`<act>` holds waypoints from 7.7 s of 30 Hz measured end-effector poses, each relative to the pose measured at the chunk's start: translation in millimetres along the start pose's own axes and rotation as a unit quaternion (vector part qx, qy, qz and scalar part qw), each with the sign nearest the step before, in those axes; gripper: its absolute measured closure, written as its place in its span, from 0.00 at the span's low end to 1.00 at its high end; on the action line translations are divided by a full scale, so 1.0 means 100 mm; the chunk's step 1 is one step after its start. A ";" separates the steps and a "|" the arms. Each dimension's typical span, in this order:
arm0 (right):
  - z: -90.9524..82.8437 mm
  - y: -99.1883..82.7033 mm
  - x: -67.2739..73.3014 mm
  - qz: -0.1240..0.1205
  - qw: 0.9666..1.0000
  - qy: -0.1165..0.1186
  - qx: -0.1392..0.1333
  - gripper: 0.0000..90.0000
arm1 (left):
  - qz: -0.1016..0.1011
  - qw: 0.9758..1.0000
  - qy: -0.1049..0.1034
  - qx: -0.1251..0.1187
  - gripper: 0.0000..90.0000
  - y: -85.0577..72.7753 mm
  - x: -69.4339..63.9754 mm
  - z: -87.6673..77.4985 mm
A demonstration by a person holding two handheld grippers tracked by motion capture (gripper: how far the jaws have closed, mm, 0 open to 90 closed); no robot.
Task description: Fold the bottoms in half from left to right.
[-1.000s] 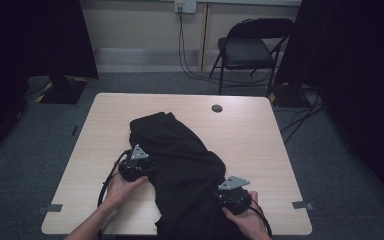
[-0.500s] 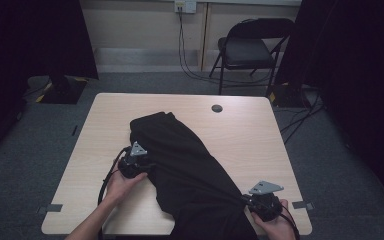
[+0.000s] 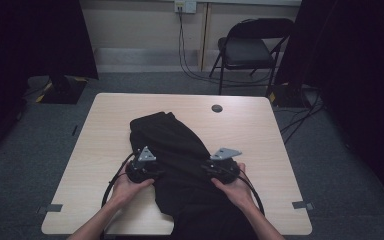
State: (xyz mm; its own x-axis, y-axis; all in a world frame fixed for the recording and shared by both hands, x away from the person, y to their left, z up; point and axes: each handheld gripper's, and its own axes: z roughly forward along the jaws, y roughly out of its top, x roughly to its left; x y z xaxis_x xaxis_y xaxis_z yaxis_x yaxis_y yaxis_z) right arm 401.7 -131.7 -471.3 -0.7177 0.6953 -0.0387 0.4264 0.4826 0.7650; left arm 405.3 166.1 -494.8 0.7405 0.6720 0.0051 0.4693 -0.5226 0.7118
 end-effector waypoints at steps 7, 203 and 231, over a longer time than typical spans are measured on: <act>0.38 -0.01 -0.02 0.003 0.999 0.007 0.036 0.62 | -0.007 1.000 -0.011 0.001 0.57 -0.04 -0.02 -0.04; -0.90 -0.36 0.12 0.103 0.990 0.089 -0.035 0.94 | -0.035 0.988 -0.141 -0.045 0.92 0.05 -0.73 -0.49; 0.38 -0.01 -0.21 0.078 0.997 0.027 0.013 0.94 | -0.077 0.996 0.041 -0.024 0.93 0.26 0.31 0.26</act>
State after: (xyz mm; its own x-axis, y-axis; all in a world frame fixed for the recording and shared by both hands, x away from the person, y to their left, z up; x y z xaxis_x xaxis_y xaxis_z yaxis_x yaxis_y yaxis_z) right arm 437.5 -126.9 -495.8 -0.6702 0.7334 0.1140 0.5477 0.3851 0.7428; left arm 453.1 159.7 -494.5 0.6196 0.7832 -0.0510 0.5490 -0.3860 0.7413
